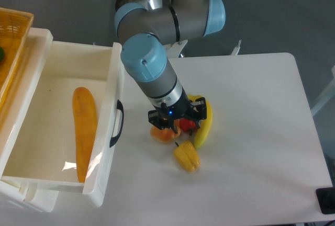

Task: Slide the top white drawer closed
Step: 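Lift the gripper up from above the fruit pile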

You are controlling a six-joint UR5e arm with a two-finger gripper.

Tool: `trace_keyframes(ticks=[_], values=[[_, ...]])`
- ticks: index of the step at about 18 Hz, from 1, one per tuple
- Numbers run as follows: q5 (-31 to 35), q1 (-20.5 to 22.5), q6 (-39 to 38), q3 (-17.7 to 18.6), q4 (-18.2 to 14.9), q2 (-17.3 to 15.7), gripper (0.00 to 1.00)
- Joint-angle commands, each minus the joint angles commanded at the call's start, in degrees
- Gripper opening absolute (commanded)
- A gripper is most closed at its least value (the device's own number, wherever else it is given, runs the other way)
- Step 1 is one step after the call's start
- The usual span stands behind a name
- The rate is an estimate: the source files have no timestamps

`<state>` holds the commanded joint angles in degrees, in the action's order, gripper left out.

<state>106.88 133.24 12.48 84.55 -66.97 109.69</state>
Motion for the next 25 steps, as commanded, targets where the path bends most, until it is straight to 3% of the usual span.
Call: trace_keyframes(ticks=[10,25], values=[[-3.7,1.8,-2.8,-0.2,-0.4,0.5,0.64],[-3.8,1.8,-2.7,1.3,2.1,0.4,0.65]])
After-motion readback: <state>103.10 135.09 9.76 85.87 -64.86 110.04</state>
